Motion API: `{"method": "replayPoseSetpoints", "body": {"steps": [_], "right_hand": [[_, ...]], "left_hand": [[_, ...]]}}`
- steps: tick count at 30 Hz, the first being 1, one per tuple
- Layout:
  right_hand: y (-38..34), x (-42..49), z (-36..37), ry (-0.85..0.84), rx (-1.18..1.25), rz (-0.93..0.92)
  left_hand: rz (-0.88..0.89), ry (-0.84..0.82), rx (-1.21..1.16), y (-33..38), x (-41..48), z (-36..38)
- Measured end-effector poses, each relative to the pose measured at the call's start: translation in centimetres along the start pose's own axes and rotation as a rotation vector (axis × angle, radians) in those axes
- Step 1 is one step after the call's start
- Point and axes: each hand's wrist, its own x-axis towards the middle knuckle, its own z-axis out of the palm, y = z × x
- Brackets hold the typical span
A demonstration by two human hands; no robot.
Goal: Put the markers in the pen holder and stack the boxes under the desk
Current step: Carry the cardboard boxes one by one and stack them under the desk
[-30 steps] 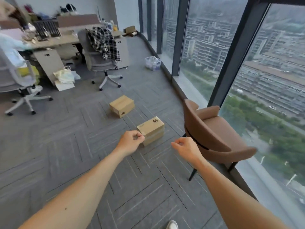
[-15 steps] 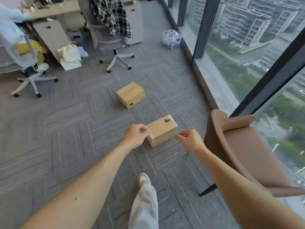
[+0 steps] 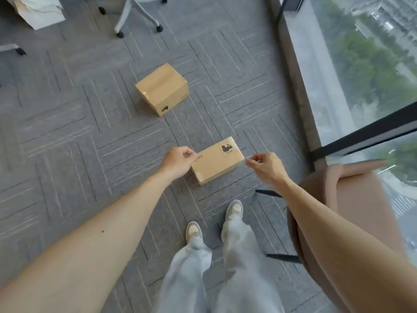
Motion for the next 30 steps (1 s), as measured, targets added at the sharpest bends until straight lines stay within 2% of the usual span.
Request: {"method": "replayPoseSetpoints", "body": {"steps": [8,17,24,27,30], "right_hand": [[2.1,17.2,2.2,-0.113,-0.1,0.013],[8.3,33.1,11.3,-0.208,-0.291,0.038],[12.7,42.9,18.0,-0.155,-0.356,0.041],[14.3,46.0,20.2,-0.132,-0.316,0.112],[15.3,48.4,21.9,-0.128,-0.298,0.193]], "left_hand": [[-0.157,0.029,0.028,-2.6,15.0,6.3],[-0.317,0.038,0.018,-13.6,30.3,14.0],[-0.384,0.099,0.073,-22.0,39.6,18.0],[-0.503,0.108,-0.006,-24.9,41.7,19.4],[-0.624,0.05,-0.173,-26.8,42.9,20.9]]}}
